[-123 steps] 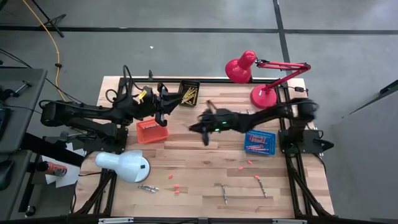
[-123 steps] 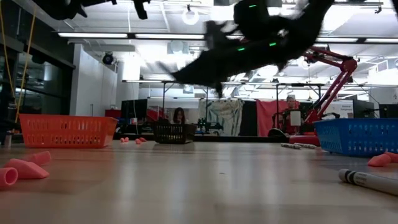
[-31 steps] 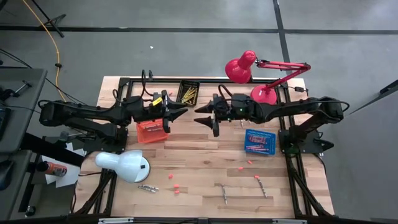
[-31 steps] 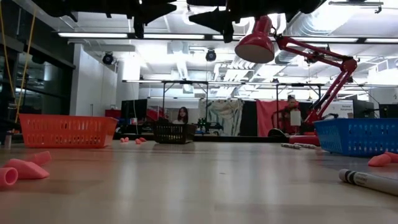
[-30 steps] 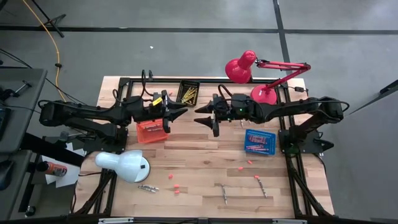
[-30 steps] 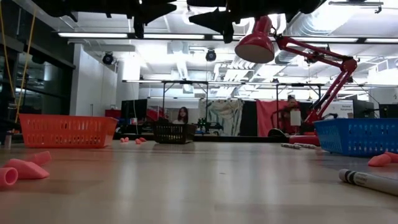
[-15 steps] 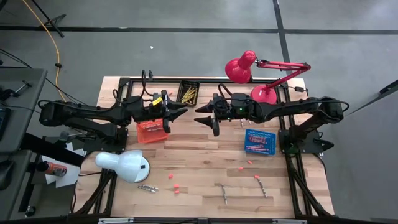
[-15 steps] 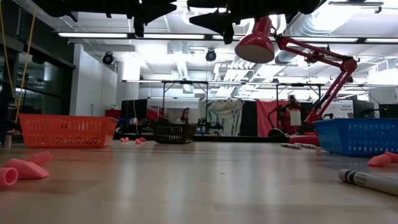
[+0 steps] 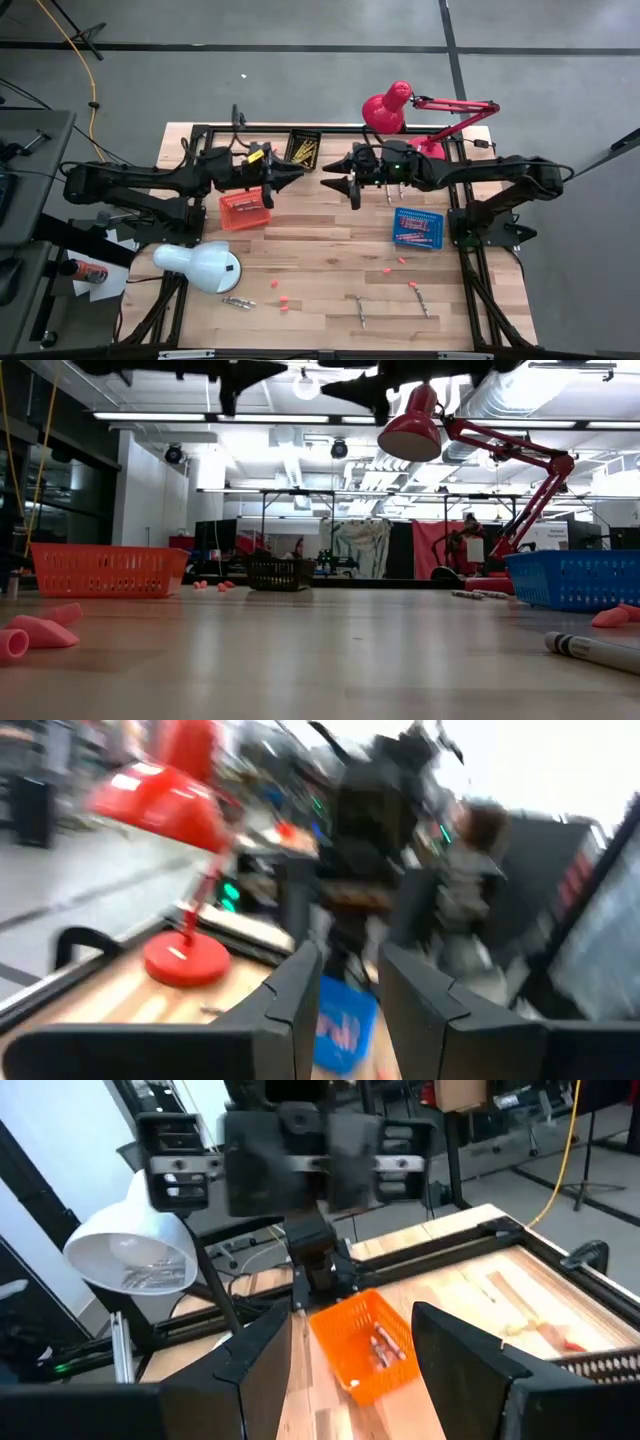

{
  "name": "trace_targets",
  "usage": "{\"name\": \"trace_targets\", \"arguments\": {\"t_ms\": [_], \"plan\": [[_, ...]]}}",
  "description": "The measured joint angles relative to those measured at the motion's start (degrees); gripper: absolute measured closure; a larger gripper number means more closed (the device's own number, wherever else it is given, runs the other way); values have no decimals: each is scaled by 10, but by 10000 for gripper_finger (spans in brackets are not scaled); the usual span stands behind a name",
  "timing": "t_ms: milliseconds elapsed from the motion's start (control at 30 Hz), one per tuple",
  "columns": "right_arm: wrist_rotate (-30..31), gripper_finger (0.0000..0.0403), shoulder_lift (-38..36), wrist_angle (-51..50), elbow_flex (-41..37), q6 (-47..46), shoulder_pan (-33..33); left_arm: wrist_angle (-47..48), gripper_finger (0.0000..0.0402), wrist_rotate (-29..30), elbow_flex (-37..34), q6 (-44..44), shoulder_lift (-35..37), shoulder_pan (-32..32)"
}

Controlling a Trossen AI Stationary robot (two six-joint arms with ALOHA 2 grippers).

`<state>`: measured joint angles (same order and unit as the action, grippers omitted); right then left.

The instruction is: Sort crayons

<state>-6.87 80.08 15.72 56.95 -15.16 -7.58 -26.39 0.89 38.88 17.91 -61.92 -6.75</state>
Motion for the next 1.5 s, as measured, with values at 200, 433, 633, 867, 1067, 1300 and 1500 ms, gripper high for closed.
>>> {"name": "trace_targets", "arguments": {"t_ms": [200,433,633,867,1067,1300,1500], "plan": [[11,202,-66,-101,0,-11,0,240,312,-53,146,-113,-40,40],[37,202,-147,-219,0,22,2,433,312,-47,315,-167,-116,117],[37,202,-200,-325,0,28,2,546,312,21,445,-182,-207,200],[36,202,-222,-419,-31,26,2,602,312,32,574,-166,-311,303],[34,202,-225,-397,-92,-33,2,763,312,106,679,-197,-403,394],[34,202,-225,-291,-172,-143,28,895,312,148,719,-275,-477,470],[45,202,-224,-159,-202,-222,94,897,312,132,709,-258,-495,505]]}}
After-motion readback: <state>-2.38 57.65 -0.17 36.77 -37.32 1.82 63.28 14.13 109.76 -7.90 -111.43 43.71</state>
